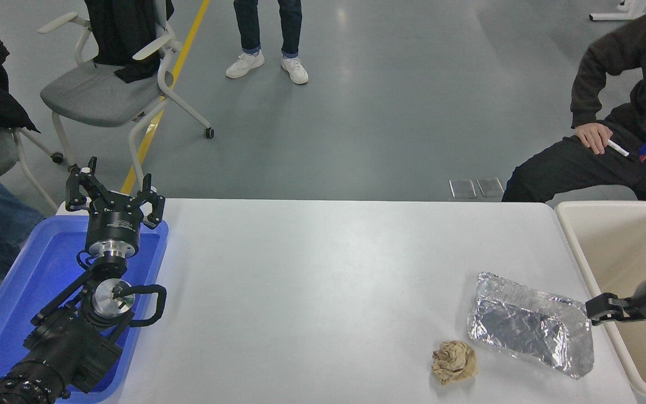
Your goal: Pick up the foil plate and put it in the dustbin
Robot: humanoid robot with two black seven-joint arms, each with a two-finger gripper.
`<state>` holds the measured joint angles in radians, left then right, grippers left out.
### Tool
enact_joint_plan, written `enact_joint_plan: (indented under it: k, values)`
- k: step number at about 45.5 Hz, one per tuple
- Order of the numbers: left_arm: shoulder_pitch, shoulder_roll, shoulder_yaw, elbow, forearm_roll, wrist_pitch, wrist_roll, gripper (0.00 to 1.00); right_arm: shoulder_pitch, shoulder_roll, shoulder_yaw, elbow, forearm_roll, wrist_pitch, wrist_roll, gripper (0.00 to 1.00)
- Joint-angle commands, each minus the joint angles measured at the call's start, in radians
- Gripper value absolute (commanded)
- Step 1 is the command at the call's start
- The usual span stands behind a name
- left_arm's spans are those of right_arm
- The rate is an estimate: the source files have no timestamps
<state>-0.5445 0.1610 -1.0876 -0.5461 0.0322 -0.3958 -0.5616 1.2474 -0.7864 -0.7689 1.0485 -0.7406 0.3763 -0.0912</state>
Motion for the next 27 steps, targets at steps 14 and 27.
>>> enact_joint_plan:
  k: [14,27]
  values:
    - [0.0,0.0,0.0,0.0,0.0,0.0,0.0,0.99,-0.17,0.084,0.134,-0.116,0.007,-0.051,-0.002,1.0]
    - [0.0,0.0,0.0,0.0,0.0,0.0,0.0,0.99,-0.238,0.124,0.178,-0.183,0.006,-0.053,-0.001,0.94]
